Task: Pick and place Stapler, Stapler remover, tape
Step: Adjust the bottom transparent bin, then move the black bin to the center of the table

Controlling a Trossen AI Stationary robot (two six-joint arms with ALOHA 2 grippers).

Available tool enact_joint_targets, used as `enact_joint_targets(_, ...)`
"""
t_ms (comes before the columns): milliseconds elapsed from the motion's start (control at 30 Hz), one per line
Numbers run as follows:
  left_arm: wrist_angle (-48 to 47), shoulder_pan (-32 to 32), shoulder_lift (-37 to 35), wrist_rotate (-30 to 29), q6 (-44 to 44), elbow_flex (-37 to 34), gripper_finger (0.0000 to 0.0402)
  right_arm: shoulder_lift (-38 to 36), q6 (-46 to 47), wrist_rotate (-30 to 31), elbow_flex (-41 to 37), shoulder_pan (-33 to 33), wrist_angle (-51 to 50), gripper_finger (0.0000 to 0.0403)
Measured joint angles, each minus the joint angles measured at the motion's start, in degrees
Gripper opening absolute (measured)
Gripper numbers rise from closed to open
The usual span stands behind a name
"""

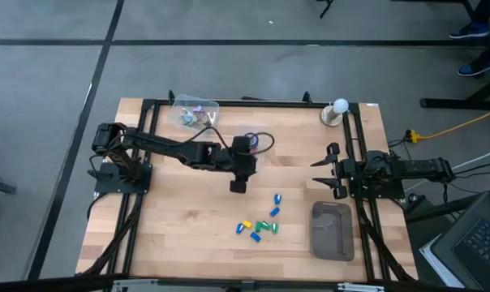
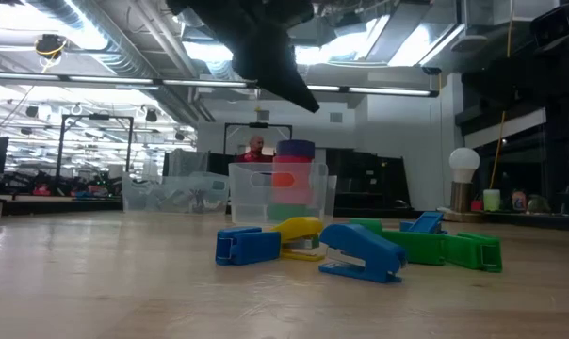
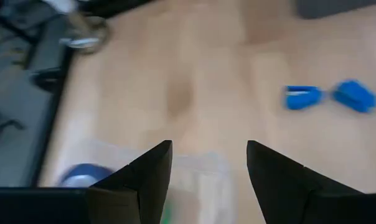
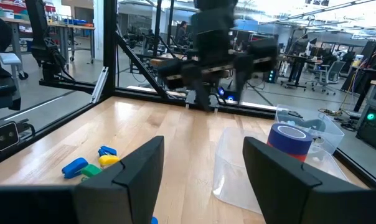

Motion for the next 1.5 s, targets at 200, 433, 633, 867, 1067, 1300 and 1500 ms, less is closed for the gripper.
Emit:
enact_joint_targets(200,-3.2,-2.4,1.8,3.1,-3.1,-0.3,0.0173,0.0,0.0,0.0,0.0,0.0,0.0,0.0225)
enact_joint_targets(433,-8.9,-3.1,3.1,8.5,-4.6,-0.3,0.0078,0.0,0.0,0.0,0.0,0.0,0.0,0.0225)
enact_joint_targets(633,-9.5,-2.4,6.3,9.5,-4.6,-0.2,0.0007,0.0,0.0,0.0,0.0,0.0,0.1,0.0225)
enact_joint_targets(867,-10.1,-0.1,9.1,1.9,-4.5,-0.3,0.0002,0.0,0.0,0.0,0.0,0.0,0.0,0.0225)
enact_joint_targets(1067,-9.3,3.3,9.2,-1.9,-3.2,-0.2,0.0002,0.0,0.0,0.0,0.0,0.0,0.0,0.0225)
enact_joint_targets(1300,-3.8,8.9,9.2,-5.5,-3.5,-0.2,0.0002,0.0,0.0,0.0,0.0,0.0,0.0,0.0225)
enact_joint_targets(1500,-3.0,11.1,7.5,-5.8,-5.0,1.2,0.0003,0.0,0.0,0.0,0.0,0.0,0.0,0.0225)
